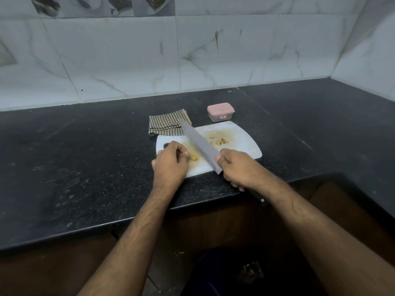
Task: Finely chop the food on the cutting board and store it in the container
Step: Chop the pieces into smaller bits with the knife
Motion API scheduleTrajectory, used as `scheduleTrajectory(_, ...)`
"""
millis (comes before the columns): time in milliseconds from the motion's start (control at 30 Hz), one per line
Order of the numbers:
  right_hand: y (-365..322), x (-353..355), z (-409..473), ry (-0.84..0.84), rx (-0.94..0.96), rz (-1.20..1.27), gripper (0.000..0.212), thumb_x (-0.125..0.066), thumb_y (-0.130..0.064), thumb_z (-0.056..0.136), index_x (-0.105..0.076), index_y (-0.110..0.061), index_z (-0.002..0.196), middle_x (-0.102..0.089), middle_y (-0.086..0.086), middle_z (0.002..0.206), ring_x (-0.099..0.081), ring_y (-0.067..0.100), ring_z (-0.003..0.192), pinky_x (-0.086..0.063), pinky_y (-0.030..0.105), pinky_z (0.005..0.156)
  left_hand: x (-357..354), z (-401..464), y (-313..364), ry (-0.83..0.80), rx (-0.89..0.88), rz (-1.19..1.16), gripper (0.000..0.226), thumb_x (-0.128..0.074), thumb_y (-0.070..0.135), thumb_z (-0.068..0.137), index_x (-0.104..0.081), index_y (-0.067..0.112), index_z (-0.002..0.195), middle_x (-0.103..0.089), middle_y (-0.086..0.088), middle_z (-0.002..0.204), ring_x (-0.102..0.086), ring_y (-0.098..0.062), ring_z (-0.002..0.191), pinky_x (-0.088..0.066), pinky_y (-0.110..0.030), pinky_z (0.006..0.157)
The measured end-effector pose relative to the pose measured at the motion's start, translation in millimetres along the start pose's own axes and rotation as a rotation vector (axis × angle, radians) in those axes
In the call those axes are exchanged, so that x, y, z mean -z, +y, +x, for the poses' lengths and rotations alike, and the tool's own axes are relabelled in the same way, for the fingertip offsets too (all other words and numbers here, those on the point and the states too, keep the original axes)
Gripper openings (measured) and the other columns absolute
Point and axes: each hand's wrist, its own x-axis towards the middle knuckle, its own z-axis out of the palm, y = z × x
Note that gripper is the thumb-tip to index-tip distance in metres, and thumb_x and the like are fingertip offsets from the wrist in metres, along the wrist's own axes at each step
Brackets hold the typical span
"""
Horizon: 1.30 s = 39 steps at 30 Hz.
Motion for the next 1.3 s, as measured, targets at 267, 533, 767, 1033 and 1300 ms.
scheduleTrajectory(267, 20, 8, 38, -0.094, 0.029, 0.527, 0.031, -0.039, -0.033, 0.109, -0.053, -0.006, 0.102, -0.052, 0.002, 0.059, -0.058, 0.022, 0.047, -0.045, 0.027, 0.040, -4, 6, -8, -0.045, -0.033, 0.037, 0.018, -0.070, 0.051, 0.084, -0.073, 0.037, 0.095, -0.068, 0.019, 0.077, -0.065, -0.010, 0.085, -0.052, -0.052, 0.095)
scheduleTrajectory(533, 29, -1, 37, 0.028, 0.082, 0.617, 0.032, -0.043, -0.033, 0.108, -0.056, -0.008, 0.093, -0.053, 0.004, 0.058, -0.047, 0.019, 0.040, -0.038, 0.026, 0.038, -8, 13, -12, -0.058, -0.066, 0.150, 0.018, -0.079, 0.052, 0.081, -0.077, 0.041, 0.095, -0.068, 0.021, 0.084, -0.064, -0.012, 0.093, -0.048, -0.051, 0.097)
scheduleTrajectory(767, 30, 0, 35, 0.027, 0.082, 0.607, 0.030, -0.044, -0.033, 0.107, -0.055, -0.013, 0.087, -0.054, 0.004, 0.059, -0.048, 0.018, 0.040, -0.038, 0.026, 0.039, -8, 12, -9, -0.052, -0.053, 0.164, 0.017, -0.080, 0.046, 0.084, -0.070, 0.033, 0.080, -0.064, 0.018, 0.084, -0.062, -0.011, 0.092, -0.039, -0.041, 0.095)
scheduleTrajectory(1033, 27, -1, 31, 0.064, 0.066, 0.603, 0.031, -0.044, -0.033, 0.107, -0.055, -0.016, 0.084, -0.055, 0.004, 0.060, -0.048, 0.018, 0.041, -0.039, 0.026, 0.039, -2, 38, 1, -0.230, -0.089, 0.154, 0.017, -0.073, 0.036, 0.094, -0.072, 0.022, 0.085, -0.071, 0.007, 0.081, -0.061, -0.011, 0.075, -0.053, -0.034, 0.074)
scheduleTrajectory(1300, 28, 0, 35, 0.074, 0.060, 0.600, 0.032, -0.045, -0.034, 0.107, -0.055, -0.014, 0.085, -0.055, 0.003, 0.059, -0.049, 0.018, 0.041, -0.039, 0.026, 0.039, -8, 50, -13, -0.162, -0.155, 0.089, 0.014, -0.066, 0.029, 0.100, -0.071, 0.024, 0.088, -0.066, 0.011, 0.088, -0.059, -0.005, 0.081, -0.046, -0.030, 0.072)
